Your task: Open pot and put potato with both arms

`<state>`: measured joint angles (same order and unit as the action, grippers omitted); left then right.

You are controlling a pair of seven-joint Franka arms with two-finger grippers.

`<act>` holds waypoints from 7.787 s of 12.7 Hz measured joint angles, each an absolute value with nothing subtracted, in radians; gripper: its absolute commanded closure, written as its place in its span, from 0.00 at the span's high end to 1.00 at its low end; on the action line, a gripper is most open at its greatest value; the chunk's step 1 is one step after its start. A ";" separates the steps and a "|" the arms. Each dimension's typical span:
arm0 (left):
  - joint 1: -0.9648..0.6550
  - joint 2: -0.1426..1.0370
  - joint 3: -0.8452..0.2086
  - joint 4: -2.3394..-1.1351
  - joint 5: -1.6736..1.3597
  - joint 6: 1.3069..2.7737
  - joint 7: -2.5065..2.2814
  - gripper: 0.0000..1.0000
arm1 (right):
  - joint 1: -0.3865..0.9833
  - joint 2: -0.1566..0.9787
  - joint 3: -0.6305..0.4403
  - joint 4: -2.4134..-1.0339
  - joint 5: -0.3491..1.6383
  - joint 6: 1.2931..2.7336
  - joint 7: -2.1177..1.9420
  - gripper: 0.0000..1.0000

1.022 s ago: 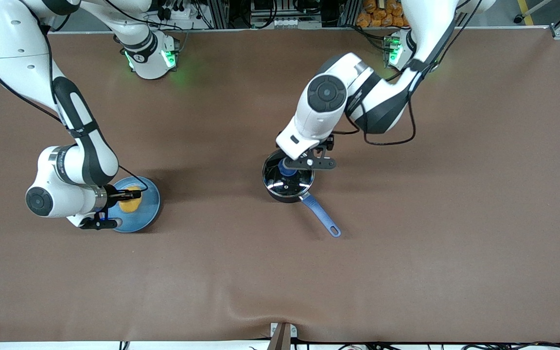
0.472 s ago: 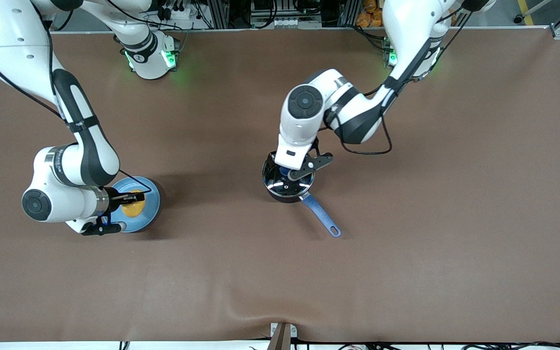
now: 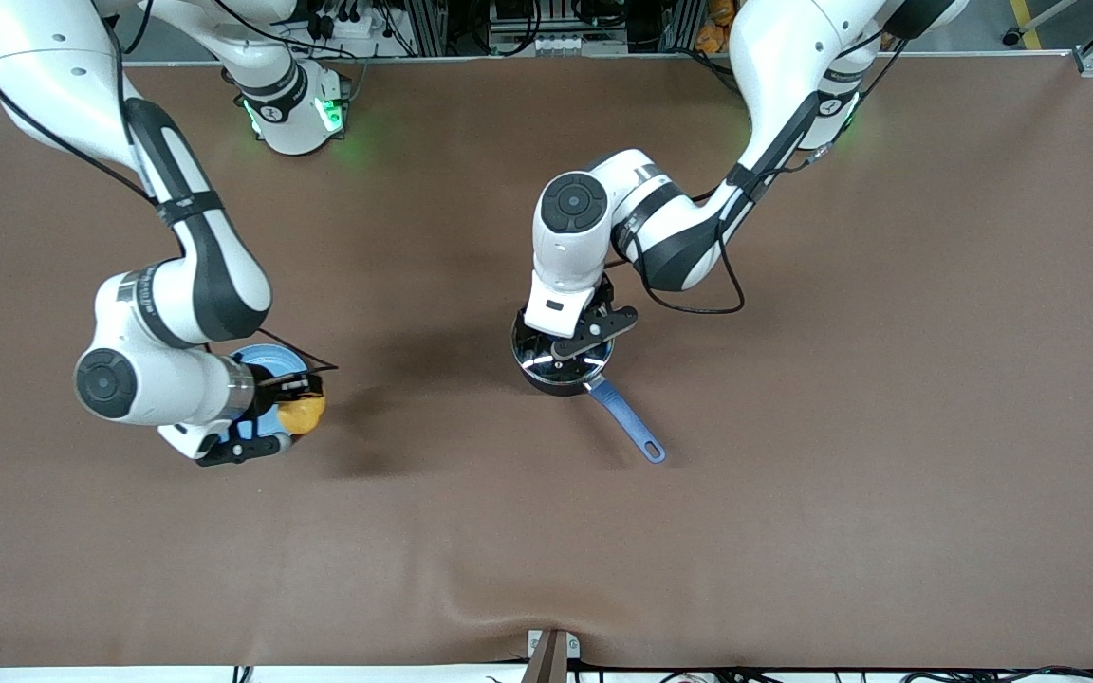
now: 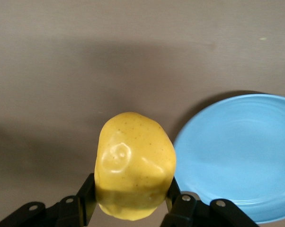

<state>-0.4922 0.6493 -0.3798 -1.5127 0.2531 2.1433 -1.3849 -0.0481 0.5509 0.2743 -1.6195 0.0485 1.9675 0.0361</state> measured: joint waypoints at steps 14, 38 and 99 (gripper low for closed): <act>-0.503 0.681 -0.380 -1.497 0.272 2.157 -1.385 0.00 | 0.084 0.522 0.392 -1.597 0.049 1.986 0.450 0.17; 0.154 0.306 -0.411 -1.679 0.151 1.884 -0.395 0.00 | 0.457 0.749 0.389 -1.556 -0.128 2.369 0.693 0.00; -0.027 -0.030 -0.041 -1.566 -0.032 1.524 -0.146 1.00 | 0.012 -0.079 0.002 -1.648 -0.005 1.538 -0.013 1.00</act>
<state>-0.0266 -0.0298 -0.0414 -1.5657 -0.0316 1.5243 -0.1460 0.0123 -0.0791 0.0015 -1.6476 -0.0047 1.5385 -0.0134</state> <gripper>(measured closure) 0.000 0.000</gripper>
